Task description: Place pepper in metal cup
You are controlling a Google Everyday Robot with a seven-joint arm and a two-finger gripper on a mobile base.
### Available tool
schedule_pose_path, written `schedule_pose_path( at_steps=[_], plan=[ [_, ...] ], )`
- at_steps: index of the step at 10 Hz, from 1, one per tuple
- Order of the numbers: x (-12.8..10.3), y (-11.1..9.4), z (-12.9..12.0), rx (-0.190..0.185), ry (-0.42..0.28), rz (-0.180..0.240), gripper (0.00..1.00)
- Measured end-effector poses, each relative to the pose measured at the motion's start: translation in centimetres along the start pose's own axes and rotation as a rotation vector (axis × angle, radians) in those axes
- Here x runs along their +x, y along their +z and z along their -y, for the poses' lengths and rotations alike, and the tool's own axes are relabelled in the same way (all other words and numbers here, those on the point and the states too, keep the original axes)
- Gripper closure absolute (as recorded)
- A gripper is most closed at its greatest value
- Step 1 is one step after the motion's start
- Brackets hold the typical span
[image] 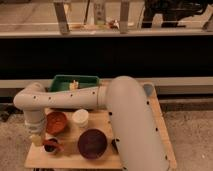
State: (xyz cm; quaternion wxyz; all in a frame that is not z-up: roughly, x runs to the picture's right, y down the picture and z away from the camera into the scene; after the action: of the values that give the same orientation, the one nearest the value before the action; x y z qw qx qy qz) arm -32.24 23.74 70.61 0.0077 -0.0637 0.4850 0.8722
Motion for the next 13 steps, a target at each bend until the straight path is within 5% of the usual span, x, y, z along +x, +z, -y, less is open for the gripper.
schedule_pose_path(
  at_steps=[4,10,13],
  plan=[
    [0.1,0.5,-0.1,0.021,-0.001,0.001,0.96],
    [-1.1,0.7,-1.0,0.063,0.002,0.039,0.35],
    [-1.4,0.5,-1.0,0.069,-0.007,0.038,0.2]
  ],
)
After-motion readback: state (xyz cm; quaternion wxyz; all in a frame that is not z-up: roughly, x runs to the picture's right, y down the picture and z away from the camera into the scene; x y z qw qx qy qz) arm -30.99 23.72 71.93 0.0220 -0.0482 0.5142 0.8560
